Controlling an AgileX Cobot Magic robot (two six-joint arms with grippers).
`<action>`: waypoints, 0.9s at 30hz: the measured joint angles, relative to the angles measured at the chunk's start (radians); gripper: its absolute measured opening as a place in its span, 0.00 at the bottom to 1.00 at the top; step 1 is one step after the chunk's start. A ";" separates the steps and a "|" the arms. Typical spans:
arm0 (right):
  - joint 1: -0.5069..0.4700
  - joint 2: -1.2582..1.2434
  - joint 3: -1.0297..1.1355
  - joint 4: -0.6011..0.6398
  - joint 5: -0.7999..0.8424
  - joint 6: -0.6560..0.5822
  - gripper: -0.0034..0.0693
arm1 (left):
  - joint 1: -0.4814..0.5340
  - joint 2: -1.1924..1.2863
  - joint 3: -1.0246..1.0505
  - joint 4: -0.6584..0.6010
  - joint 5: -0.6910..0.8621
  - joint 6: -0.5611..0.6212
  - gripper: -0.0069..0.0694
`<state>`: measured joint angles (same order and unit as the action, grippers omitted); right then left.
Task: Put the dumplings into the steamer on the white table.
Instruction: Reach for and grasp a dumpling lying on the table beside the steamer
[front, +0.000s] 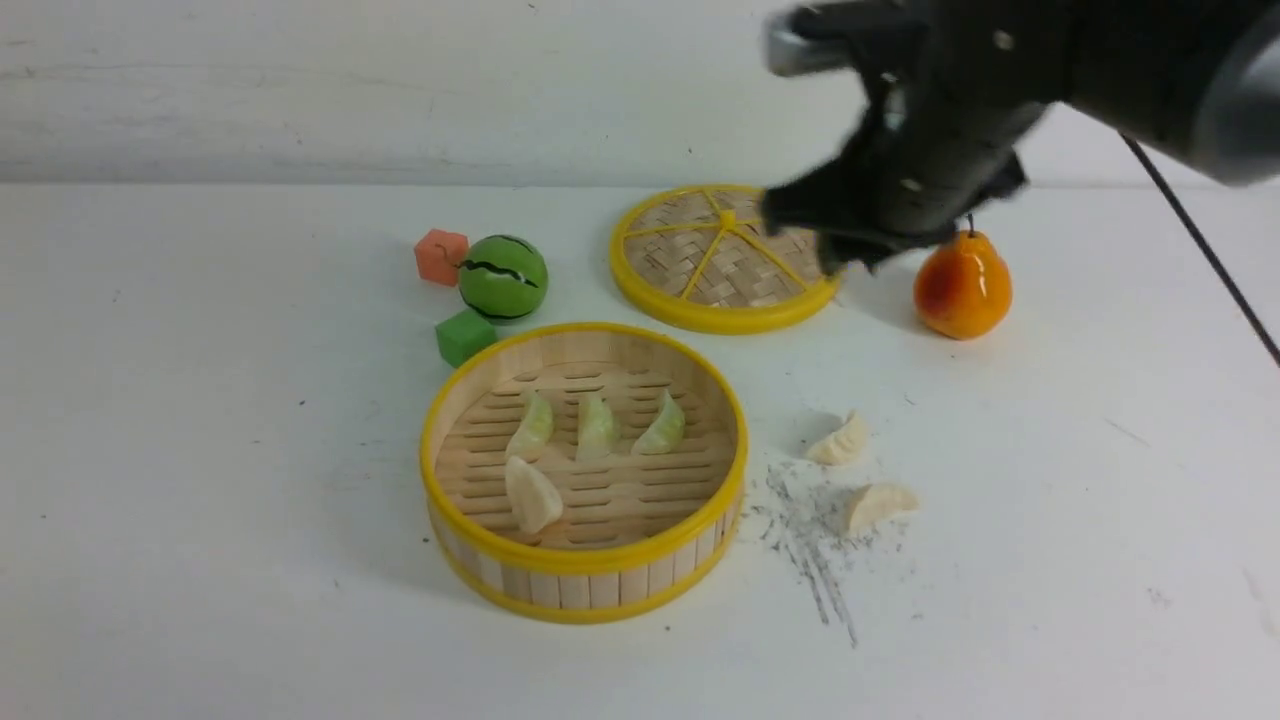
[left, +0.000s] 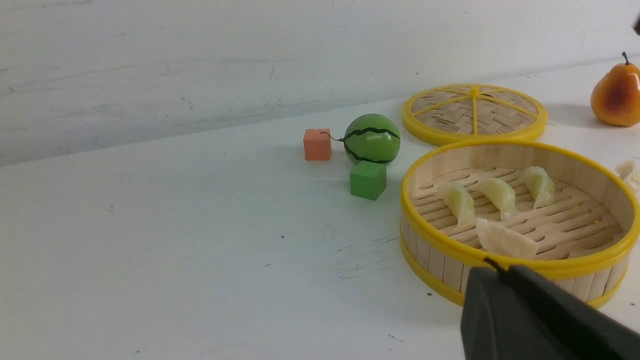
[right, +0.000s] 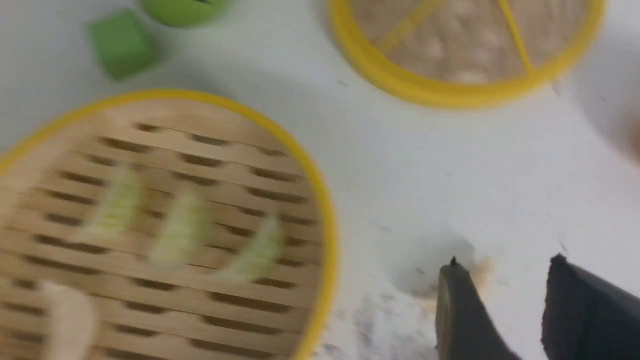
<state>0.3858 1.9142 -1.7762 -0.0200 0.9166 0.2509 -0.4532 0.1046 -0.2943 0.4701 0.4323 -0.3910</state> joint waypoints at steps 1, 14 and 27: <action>-0.081 0.010 0.104 0.118 -0.041 -0.047 0.39 | 0.000 0.000 0.000 0.000 0.001 0.000 0.11; -0.118 0.134 0.318 0.392 -0.456 -0.142 0.62 | 0.000 0.000 0.003 0.004 -0.003 0.000 0.13; -0.075 0.194 0.316 0.286 -0.481 -0.153 0.32 | 0.000 0.070 0.005 0.007 -0.004 0.000 0.14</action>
<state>0.3107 2.1080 -1.4602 0.2661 0.4359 0.0975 -0.4532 0.1742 -0.2895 0.4768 0.4287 -0.3910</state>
